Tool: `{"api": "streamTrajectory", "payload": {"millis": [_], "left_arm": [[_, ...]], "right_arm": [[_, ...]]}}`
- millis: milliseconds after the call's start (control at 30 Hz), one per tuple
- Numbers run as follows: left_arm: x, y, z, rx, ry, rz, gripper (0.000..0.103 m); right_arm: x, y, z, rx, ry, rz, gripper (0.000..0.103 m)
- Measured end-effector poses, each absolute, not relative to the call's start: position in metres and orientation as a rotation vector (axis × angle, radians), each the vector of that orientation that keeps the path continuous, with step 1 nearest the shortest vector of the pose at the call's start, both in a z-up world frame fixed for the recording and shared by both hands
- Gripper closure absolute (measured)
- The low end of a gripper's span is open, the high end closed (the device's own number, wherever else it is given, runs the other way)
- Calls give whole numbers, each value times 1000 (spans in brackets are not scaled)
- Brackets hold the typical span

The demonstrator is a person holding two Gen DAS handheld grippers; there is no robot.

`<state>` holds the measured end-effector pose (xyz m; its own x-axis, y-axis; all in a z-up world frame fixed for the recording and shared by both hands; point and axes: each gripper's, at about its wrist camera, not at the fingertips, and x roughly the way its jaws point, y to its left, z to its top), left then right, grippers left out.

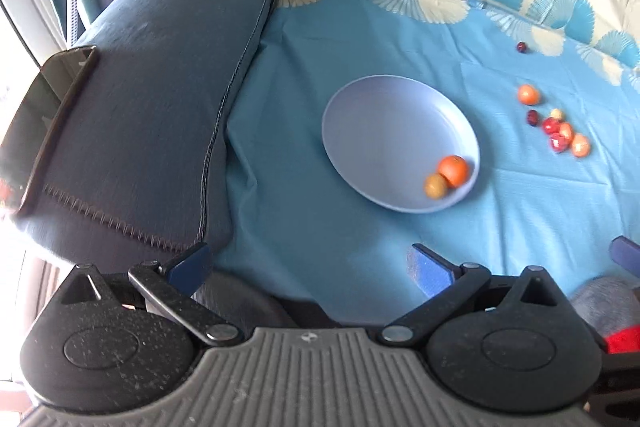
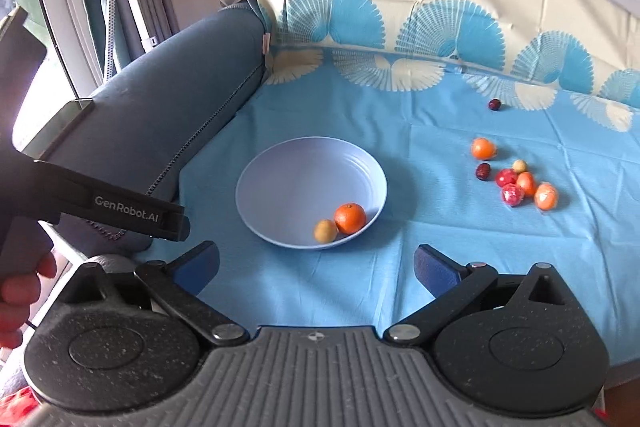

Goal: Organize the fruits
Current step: 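Withdraw both tools from the plate toward the fruit cluster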

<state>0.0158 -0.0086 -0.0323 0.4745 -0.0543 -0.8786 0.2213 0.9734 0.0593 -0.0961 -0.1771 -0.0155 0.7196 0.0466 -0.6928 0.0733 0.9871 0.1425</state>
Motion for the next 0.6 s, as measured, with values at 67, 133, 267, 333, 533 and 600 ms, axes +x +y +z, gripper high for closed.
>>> {"api": "streamTrajectory", "payload": {"millis": [67, 133, 267, 333, 533, 600], "left_arm": [[0, -9, -24, 184, 1040, -186, 0], [-13, -8, -18, 194, 1016, -194, 0], [-32, -9, -6, 201, 979, -204, 0], [-39, -11, -1, 204, 969, -208, 0], [-48, -15, 8, 213, 939, -215, 0], [-48, -16, 9, 215, 937, -217, 0]], "right_arm": [[-107, -175, -10, 178, 759, -25, 1], [-117, -174, -6, 189, 756, -43, 1], [-134, -172, 1, 192, 735, -79, 1], [-141, -173, 4, 199, 720, -84, 1], [-153, -172, 11, 194, 692, -92, 1], [-155, -173, 13, 193, 687, -89, 1]]}}
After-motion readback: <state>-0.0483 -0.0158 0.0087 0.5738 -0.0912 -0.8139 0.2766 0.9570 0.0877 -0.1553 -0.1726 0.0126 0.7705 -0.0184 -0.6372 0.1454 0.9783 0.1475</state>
